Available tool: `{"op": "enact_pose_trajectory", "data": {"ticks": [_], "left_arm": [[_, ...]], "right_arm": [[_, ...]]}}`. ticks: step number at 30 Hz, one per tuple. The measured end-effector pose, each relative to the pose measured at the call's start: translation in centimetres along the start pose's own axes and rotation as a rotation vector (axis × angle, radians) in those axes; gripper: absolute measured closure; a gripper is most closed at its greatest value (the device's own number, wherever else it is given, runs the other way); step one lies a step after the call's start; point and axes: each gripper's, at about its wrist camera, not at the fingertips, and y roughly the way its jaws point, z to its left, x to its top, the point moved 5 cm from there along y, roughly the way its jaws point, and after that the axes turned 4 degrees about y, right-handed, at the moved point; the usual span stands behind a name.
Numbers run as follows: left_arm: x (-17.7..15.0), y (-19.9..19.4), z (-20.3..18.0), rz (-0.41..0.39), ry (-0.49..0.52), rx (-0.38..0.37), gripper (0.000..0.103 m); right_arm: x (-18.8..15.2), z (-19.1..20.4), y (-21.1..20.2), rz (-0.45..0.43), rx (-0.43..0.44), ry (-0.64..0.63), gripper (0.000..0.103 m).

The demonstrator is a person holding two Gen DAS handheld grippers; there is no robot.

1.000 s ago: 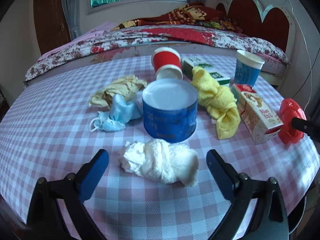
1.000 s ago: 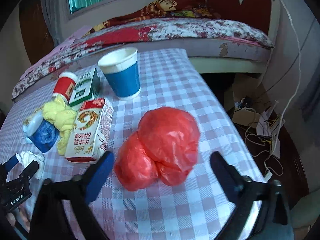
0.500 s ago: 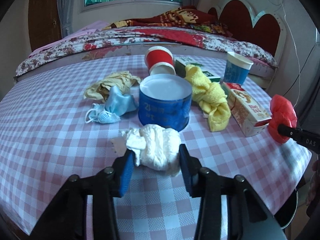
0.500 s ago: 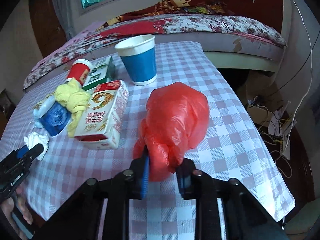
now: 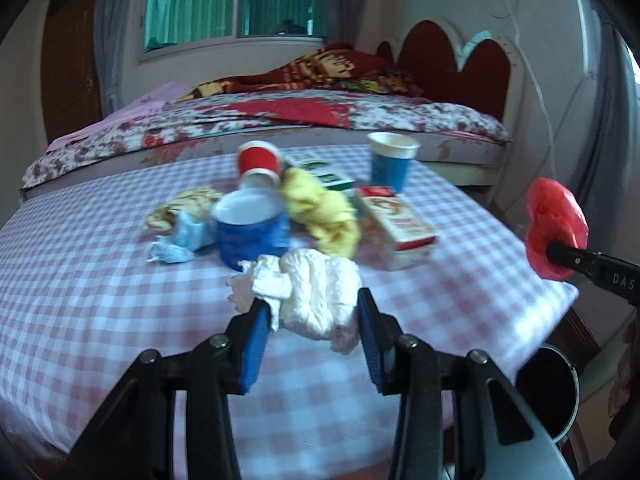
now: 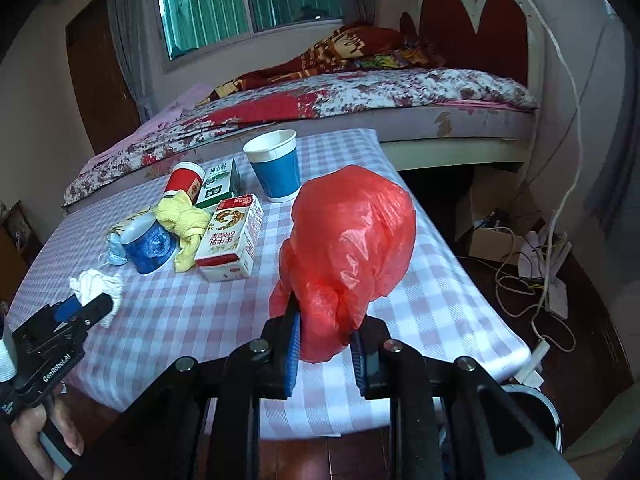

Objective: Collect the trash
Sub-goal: 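Carry the white tissue and red bag to the black bin and release both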

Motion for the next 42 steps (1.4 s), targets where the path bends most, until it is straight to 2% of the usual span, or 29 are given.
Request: {"op": "enact_pose_trajectory", "data": {"ticks": [9,22,32,42], "left_arm": [[-0.5,-1.3,-7.2,-0.003,0.099,-0.118,0.060],[-1.1,-2.1,-16.5,-0.006,0.202,-0.259,0.060],[-3.5,-2.3,-25.0,0.039,0.326,-0.426,0.060],[-6.6,-0.7,-30.8,0.120,0.418,-0.524,0.060]], "right_arm": [[-2.6,-3.3,-4.7,-0.031,-0.039,0.042,0.080],[-5.5,-9.4,-8.2,-0.041,-0.109,0.105,0.080],[-9.0,-15.7,-10.0,0.004,-0.202,0.145,0.080],[-13.3,-20.9,-9.9,0.087,-0.231,0.186,0.079]]}}
